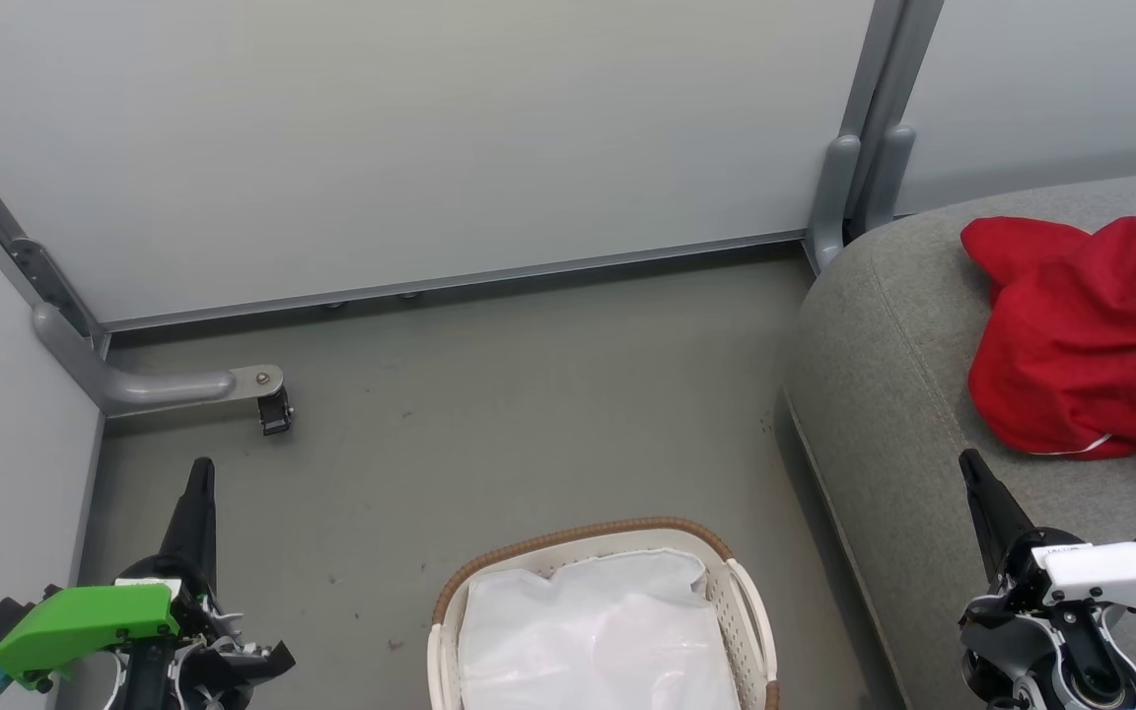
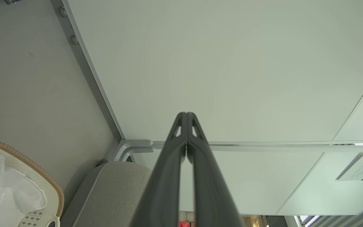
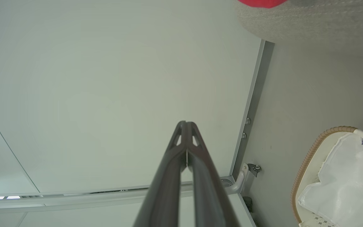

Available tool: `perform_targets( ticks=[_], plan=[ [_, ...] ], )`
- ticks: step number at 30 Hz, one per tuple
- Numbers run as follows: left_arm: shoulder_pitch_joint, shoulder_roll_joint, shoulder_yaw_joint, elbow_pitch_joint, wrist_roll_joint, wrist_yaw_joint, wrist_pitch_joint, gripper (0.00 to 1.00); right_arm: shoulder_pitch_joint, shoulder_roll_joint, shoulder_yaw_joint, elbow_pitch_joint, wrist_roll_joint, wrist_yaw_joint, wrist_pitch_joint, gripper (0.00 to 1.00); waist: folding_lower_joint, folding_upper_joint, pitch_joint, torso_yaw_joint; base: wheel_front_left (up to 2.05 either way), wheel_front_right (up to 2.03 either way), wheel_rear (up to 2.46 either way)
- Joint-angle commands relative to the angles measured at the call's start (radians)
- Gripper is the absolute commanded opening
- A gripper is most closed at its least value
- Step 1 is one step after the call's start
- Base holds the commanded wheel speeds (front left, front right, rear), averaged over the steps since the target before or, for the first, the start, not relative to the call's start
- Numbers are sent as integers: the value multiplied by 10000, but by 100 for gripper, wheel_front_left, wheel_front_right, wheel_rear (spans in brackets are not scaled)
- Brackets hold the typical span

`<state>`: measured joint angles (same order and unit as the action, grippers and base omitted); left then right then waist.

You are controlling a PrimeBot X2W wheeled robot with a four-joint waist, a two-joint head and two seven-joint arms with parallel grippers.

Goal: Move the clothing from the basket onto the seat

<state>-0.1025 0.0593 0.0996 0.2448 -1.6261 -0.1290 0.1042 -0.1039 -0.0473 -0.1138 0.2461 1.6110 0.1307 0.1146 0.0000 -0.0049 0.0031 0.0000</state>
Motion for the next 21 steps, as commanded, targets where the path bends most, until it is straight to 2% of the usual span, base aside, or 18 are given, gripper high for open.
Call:
perform_targets(
  ticks=[1,21],
  plan=[
    [-105,11,47,-8,54,-31,26,0,-84,-56,-20,-35,38,0,26,0,0,49,0,0,0,0,0],
    [-110,-11,78,-6,95,-32,62,0,-84,-54,-20,-35,38,0,25,0,0,49,0,0,0,0,0]
  ],
)
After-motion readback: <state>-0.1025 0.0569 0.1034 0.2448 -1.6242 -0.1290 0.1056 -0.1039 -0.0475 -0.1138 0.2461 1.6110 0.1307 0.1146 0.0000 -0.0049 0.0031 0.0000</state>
